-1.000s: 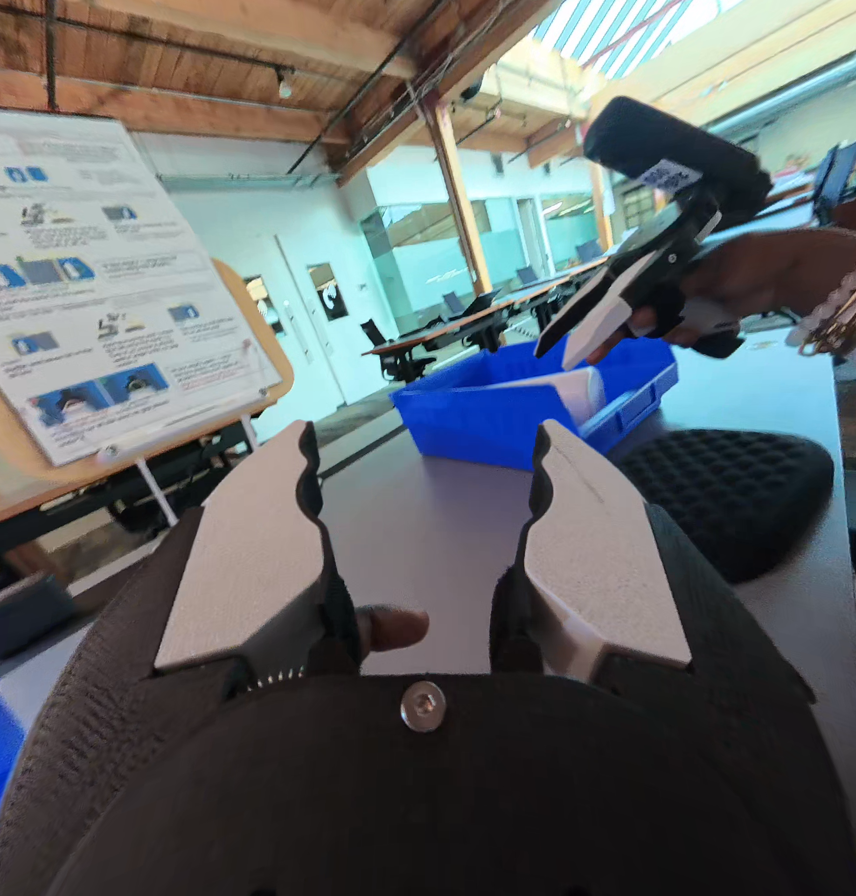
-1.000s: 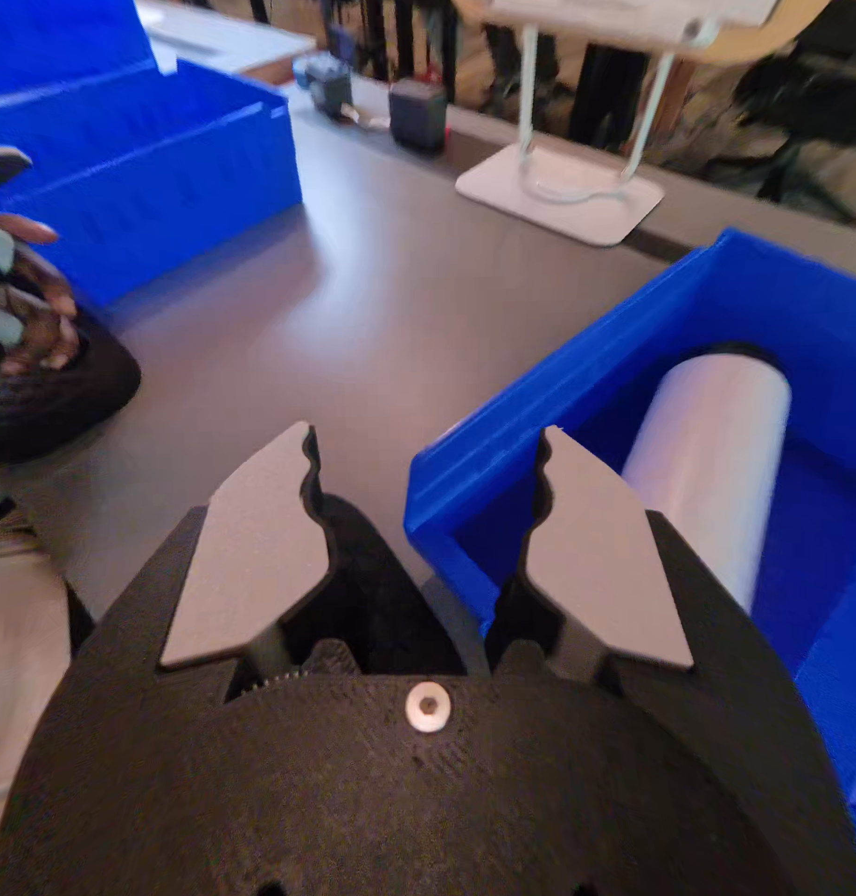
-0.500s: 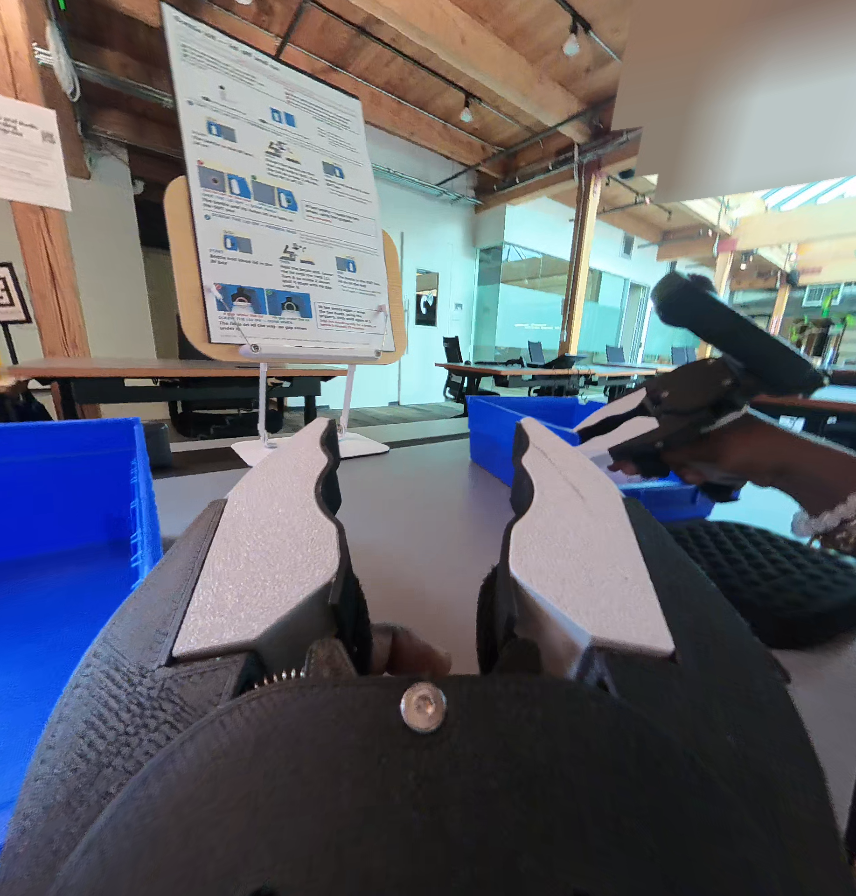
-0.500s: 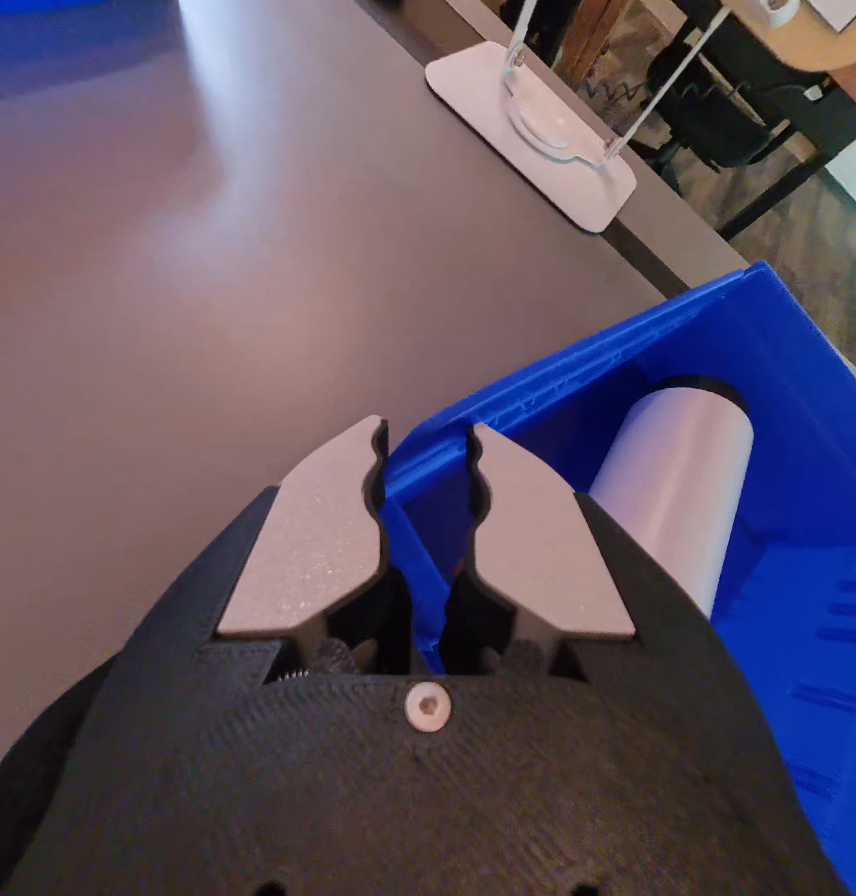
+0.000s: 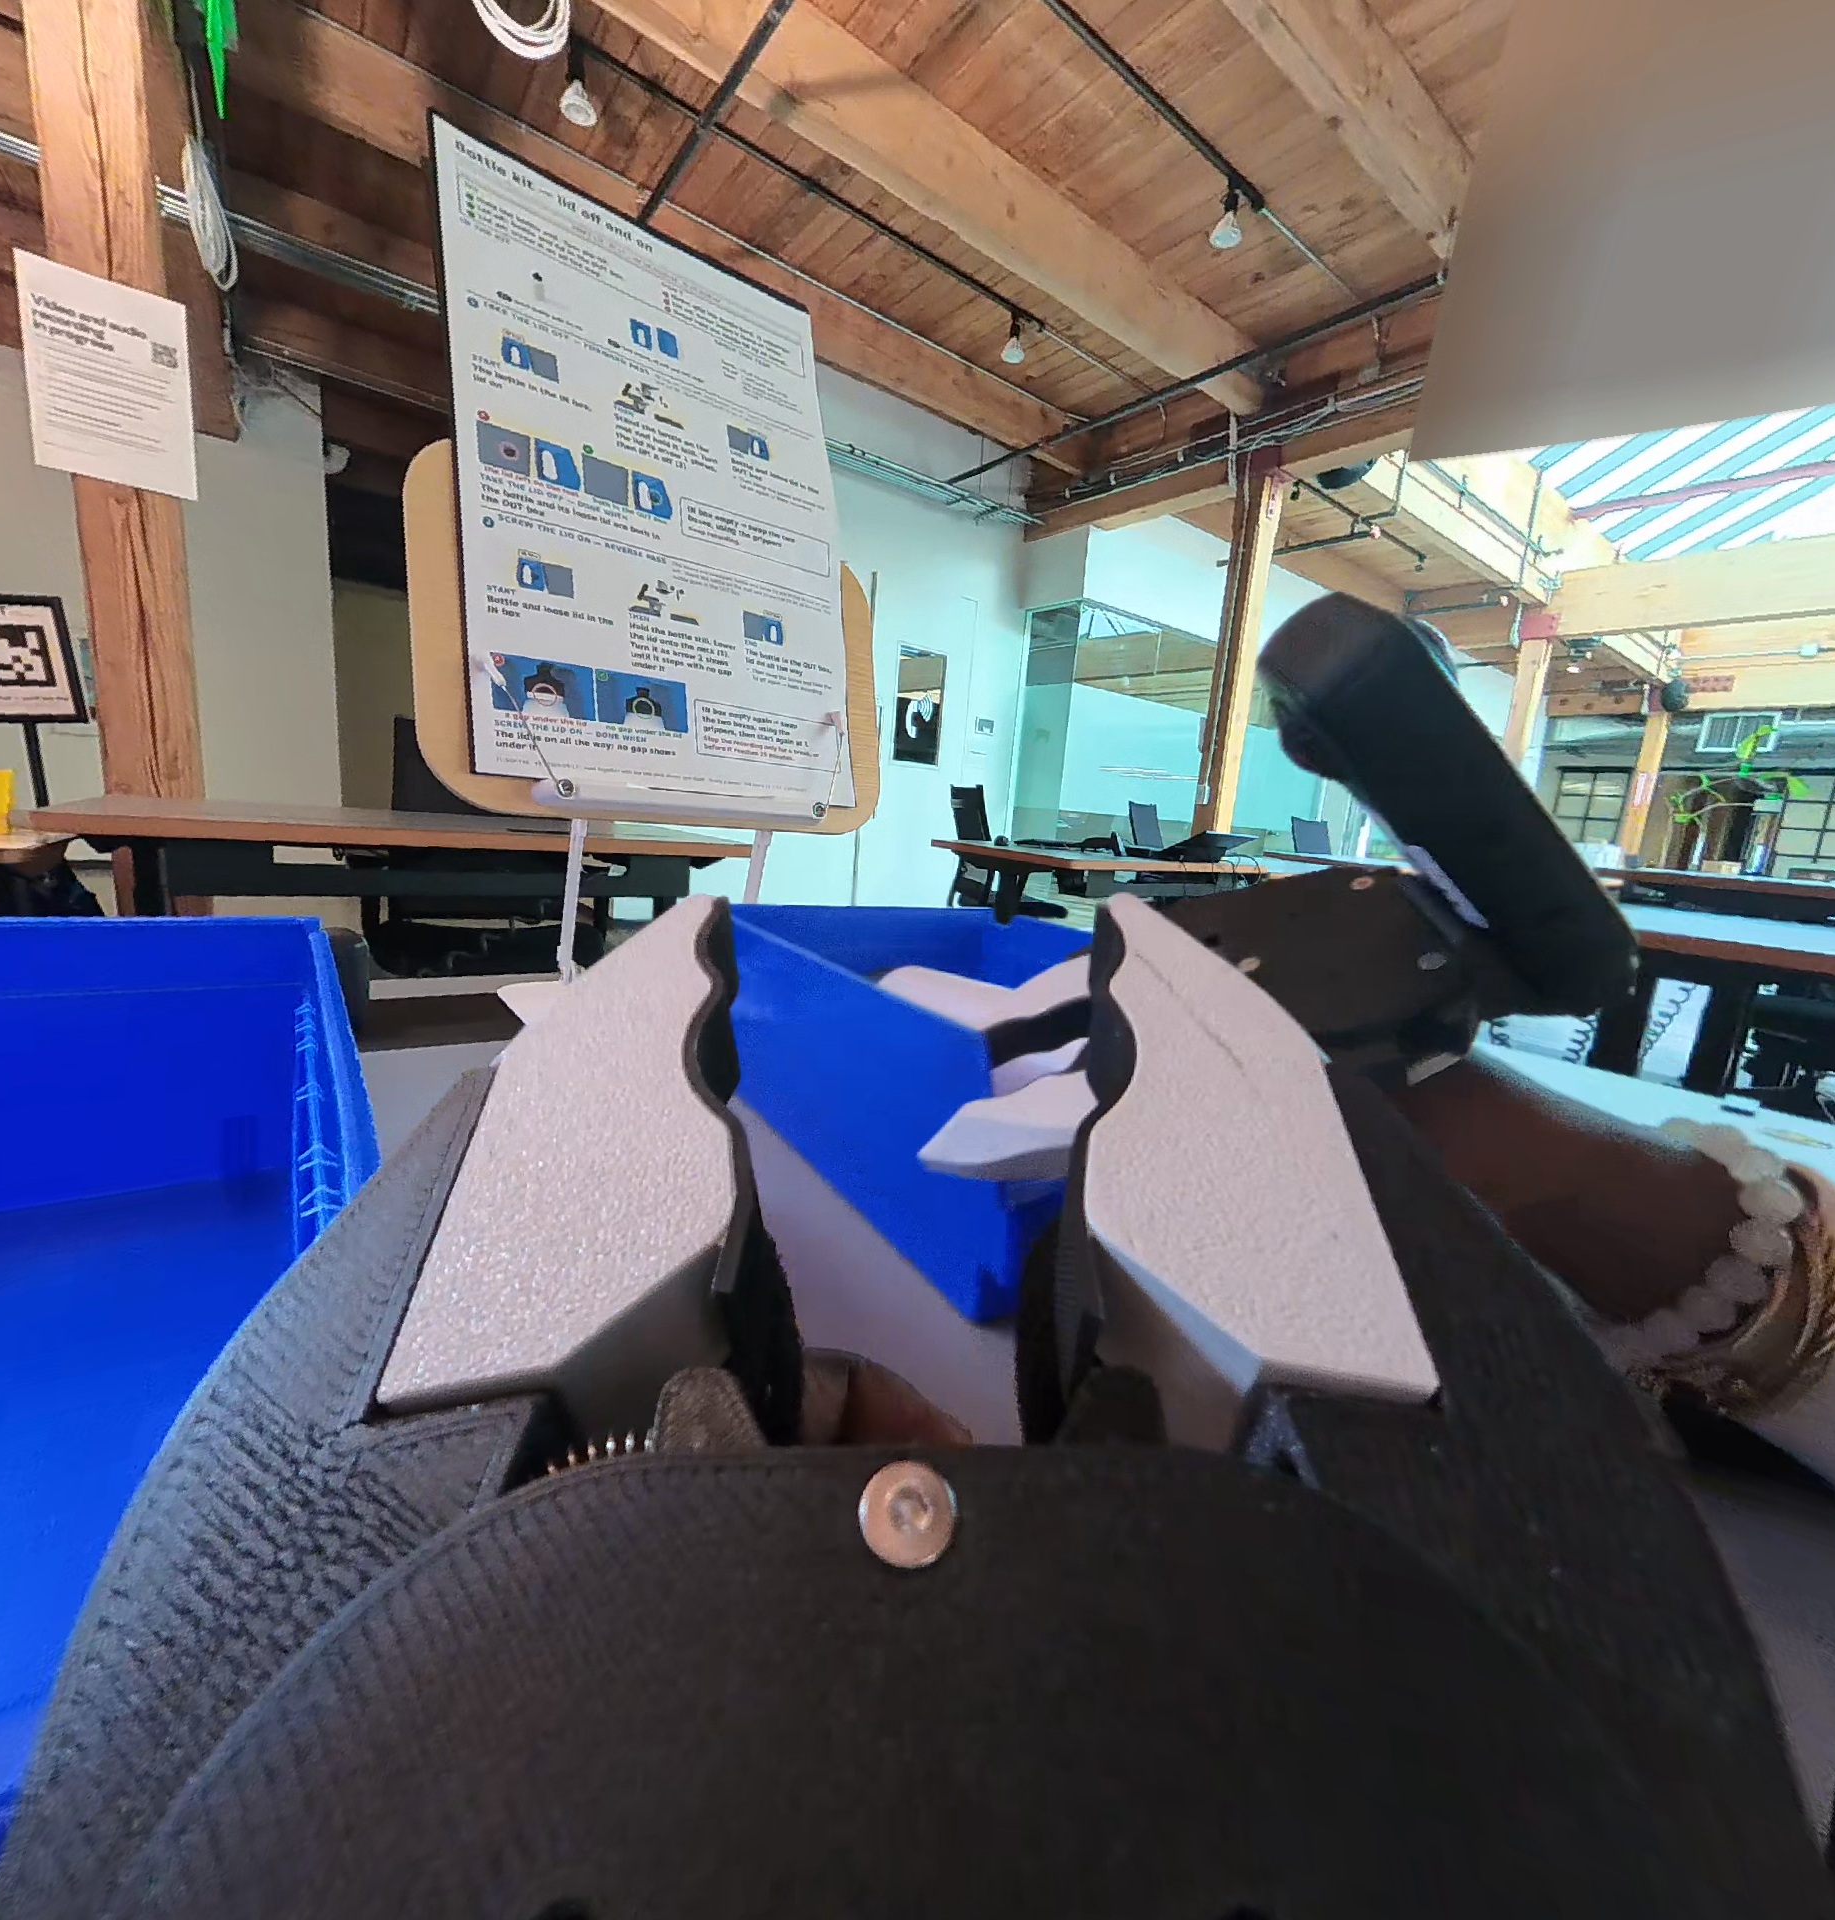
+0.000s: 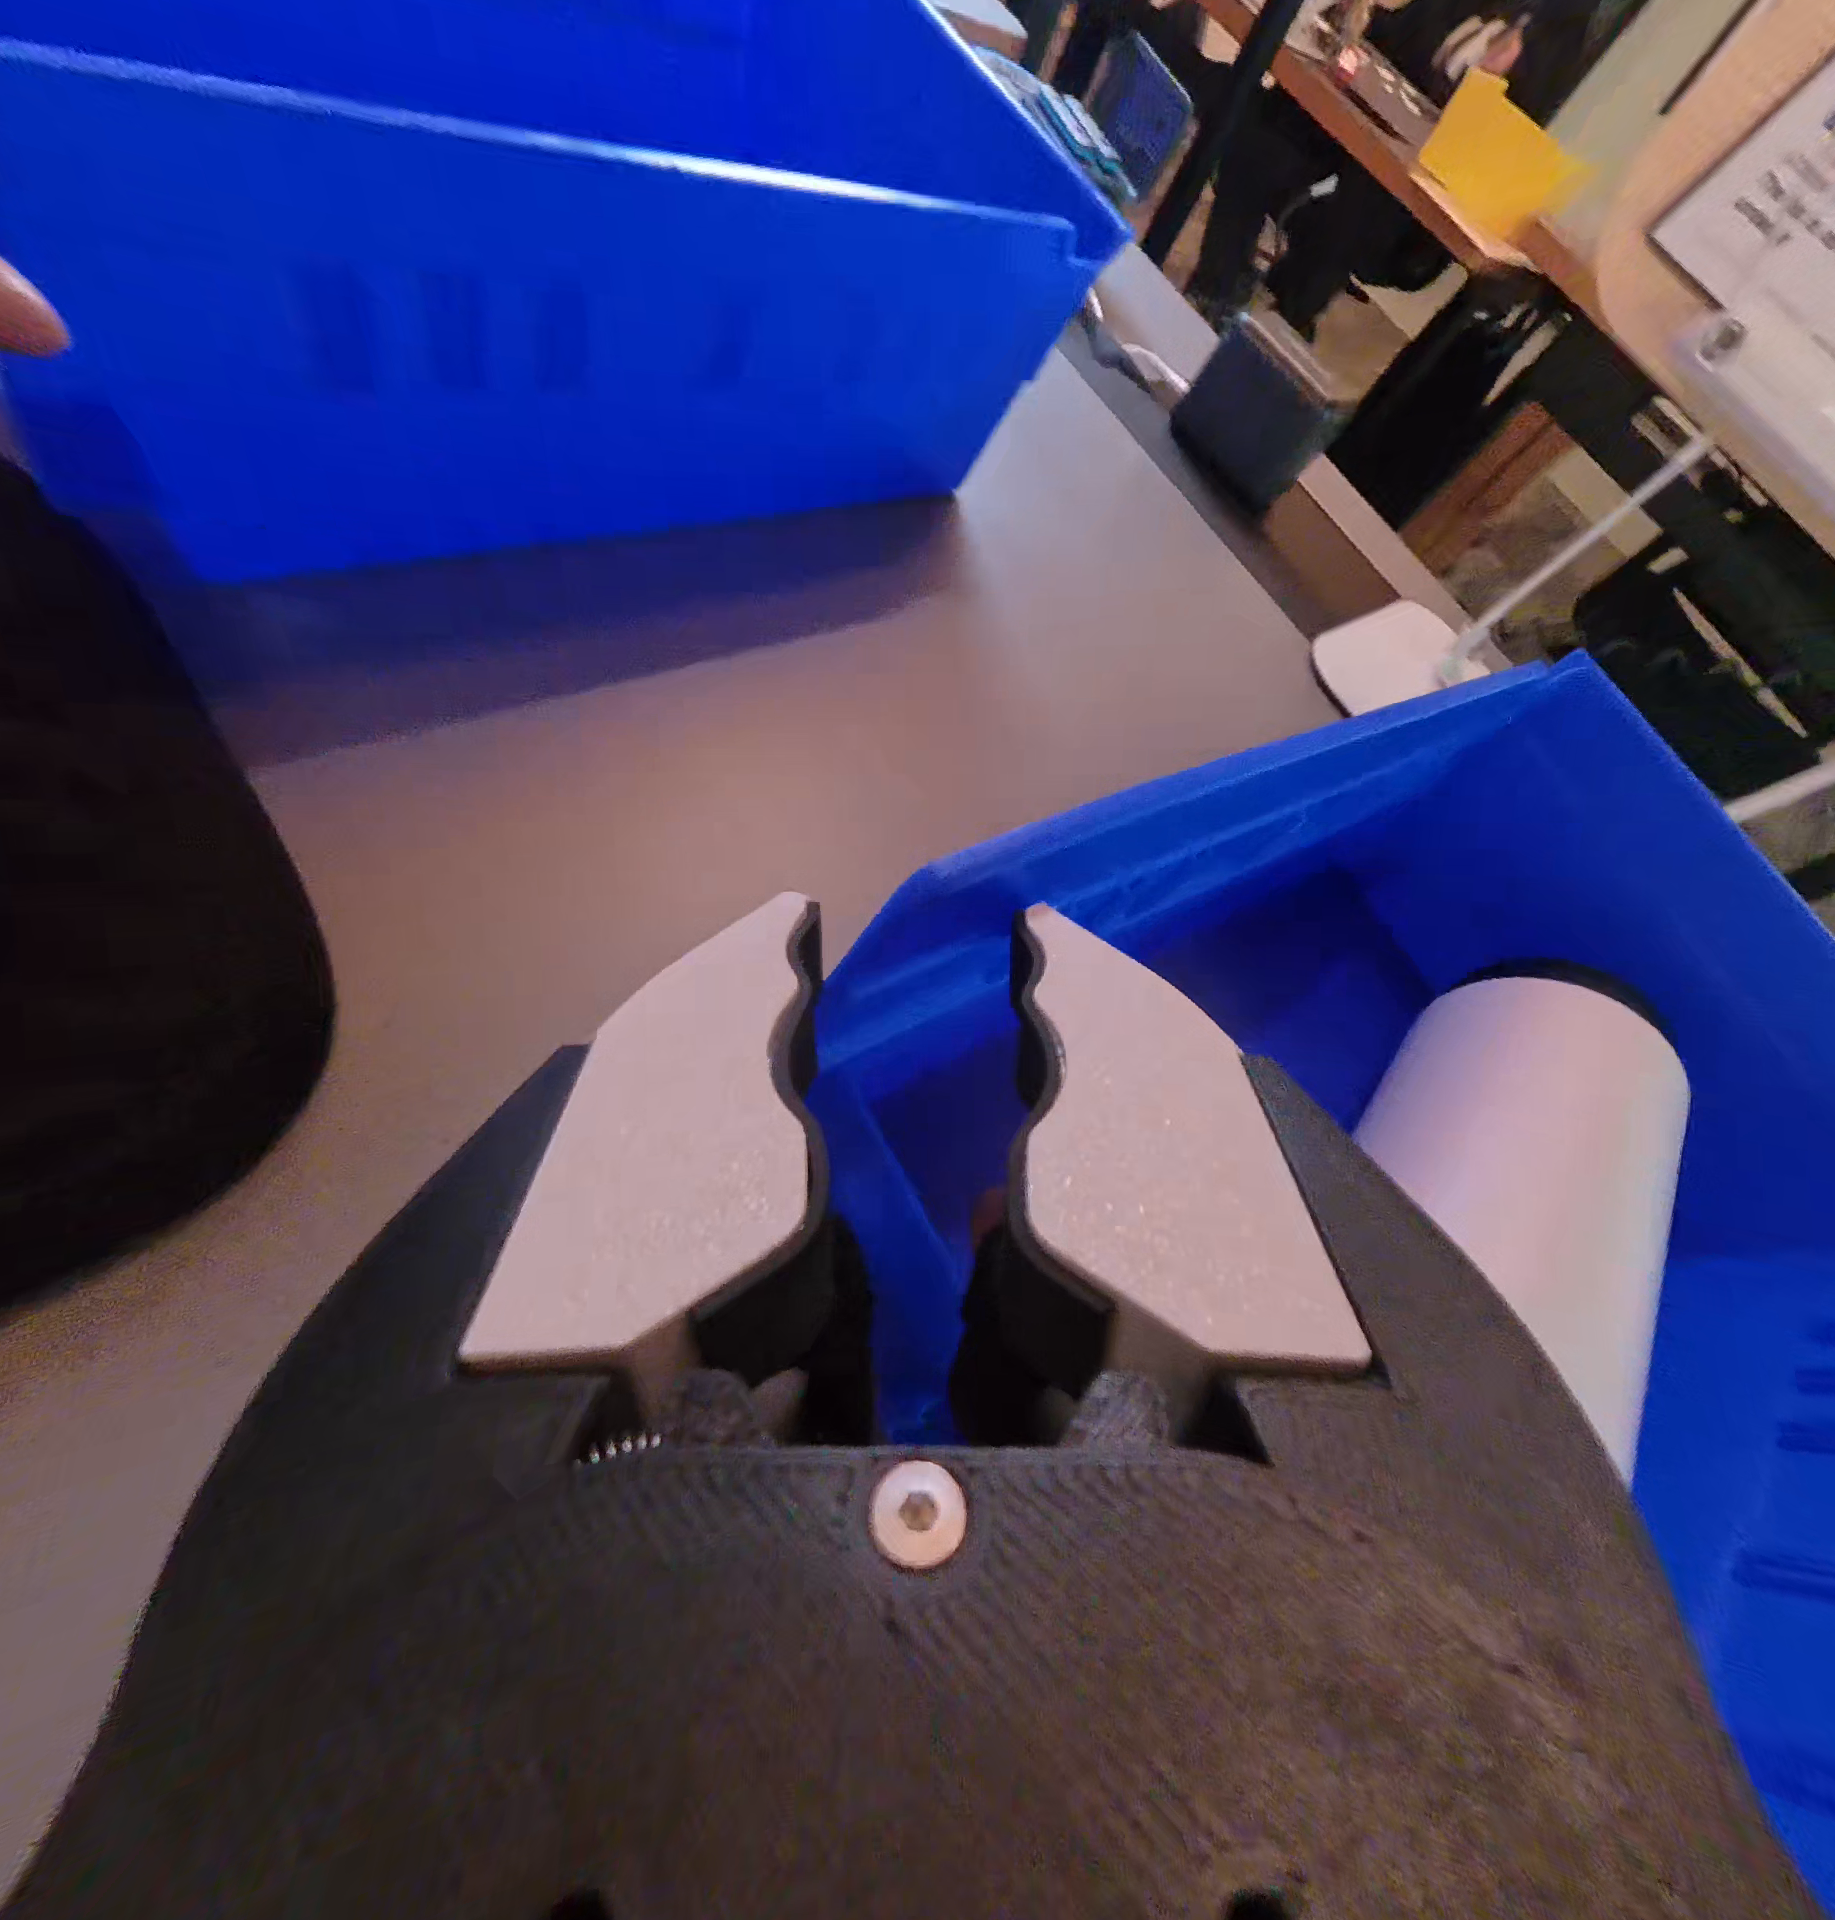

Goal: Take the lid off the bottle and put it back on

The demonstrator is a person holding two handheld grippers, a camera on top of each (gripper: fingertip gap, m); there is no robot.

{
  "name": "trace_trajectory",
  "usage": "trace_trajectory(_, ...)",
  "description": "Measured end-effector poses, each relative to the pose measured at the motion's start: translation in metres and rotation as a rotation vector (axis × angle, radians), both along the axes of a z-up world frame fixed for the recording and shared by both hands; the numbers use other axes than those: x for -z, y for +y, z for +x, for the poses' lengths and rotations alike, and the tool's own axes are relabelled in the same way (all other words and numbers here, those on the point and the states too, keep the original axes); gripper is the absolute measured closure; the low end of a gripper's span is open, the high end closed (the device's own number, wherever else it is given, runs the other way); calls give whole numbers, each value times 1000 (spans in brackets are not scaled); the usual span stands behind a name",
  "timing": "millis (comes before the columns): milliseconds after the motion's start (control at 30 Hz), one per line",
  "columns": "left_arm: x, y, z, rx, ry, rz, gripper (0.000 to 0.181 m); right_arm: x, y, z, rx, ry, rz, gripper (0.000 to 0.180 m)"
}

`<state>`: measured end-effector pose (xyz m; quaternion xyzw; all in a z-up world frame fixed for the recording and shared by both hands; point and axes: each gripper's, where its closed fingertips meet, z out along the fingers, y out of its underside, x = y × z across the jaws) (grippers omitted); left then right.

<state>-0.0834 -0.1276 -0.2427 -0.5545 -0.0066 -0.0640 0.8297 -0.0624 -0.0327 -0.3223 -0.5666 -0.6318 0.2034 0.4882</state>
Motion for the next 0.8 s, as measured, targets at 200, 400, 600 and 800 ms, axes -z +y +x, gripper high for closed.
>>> trace_trajectory(200, -7, -7, 2, -35, 59, 72, 116, -22, -97, -36, -523, 253, 40, 125)
trace_trajectory(400, -10, -17, 6, -90, 217, 60, 116, -62, -77, -8, -455, 385, 90, 120)
trace_trajectory(600, 20, -57, -54, -58, 617, -352, 110, -57, -36, 64, -437, 259, 240, 113)
trace_trajectory(800, 72, -85, -128, 10, 803, -808, 107, -38, 25, 123, -331, 192, 151, 112)
